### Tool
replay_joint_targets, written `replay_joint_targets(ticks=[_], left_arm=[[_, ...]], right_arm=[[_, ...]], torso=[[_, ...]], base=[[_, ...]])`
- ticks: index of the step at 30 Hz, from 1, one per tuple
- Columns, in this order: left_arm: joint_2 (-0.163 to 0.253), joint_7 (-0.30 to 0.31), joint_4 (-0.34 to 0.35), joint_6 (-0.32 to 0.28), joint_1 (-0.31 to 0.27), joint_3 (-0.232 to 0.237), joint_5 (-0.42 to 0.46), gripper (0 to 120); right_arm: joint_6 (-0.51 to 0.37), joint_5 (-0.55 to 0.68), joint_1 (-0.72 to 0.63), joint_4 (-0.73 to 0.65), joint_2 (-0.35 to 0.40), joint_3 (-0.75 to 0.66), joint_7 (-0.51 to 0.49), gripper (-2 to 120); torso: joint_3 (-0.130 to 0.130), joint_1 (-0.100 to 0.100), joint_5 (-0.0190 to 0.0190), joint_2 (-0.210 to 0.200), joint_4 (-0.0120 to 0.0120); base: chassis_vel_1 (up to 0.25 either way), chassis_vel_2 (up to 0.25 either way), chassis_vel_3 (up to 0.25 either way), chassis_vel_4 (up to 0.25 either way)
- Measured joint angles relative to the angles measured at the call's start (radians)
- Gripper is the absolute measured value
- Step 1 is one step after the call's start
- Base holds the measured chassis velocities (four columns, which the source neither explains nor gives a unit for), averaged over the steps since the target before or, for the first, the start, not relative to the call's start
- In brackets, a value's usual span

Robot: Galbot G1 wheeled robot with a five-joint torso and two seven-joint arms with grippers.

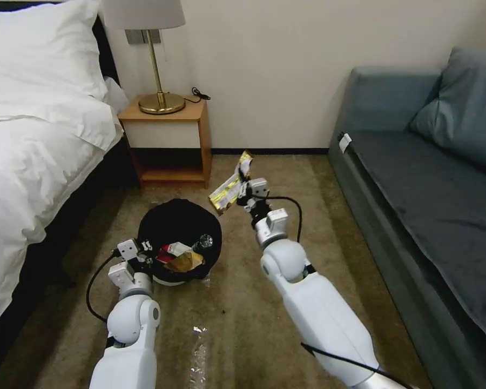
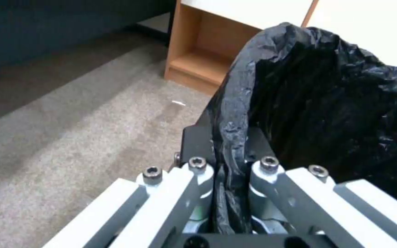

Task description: Pick up the trash bin, then pick up the garbage on the floor and place it into the trash bin.

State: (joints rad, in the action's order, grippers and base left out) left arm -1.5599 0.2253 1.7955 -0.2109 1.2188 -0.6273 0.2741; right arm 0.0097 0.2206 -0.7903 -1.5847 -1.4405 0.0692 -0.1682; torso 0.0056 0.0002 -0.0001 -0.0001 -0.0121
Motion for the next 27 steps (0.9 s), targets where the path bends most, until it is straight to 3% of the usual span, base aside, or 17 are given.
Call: replay_joint_targets(ticks=[18,21,27], left_arm=[[-0.008,0.002,0.016,-0.001,0.003,0.002,-0.002,4],[-0.012,0.003,0.016,-0.001,0.005,0.005,-0.004,4],[-0.018,0.004,0.016,0.0,-0.001,0.01,-0.006,4]], right_arm=[[0.056,-0.102,-0.002,0.117,-0.05,0.128,-0.001,0],[0.064,-0.115,-0.01,0.137,-0.051,0.129,-0.002,7],[0.089,-0.129,-0.019,0.16,-0.05,0.134,0.005,35]], torso=[[0.0,0.0,0.0001,0.0,0.0],[0.0,0.0,0.0001,0.0,0.0],[0.0,0.0,0.0001,0.0,-0.0001]], base=[[0.0,0.0,0.0,0.0],[0.0,0.0,0.0,0.0],[0.0,0.0,0.0,0.0]])
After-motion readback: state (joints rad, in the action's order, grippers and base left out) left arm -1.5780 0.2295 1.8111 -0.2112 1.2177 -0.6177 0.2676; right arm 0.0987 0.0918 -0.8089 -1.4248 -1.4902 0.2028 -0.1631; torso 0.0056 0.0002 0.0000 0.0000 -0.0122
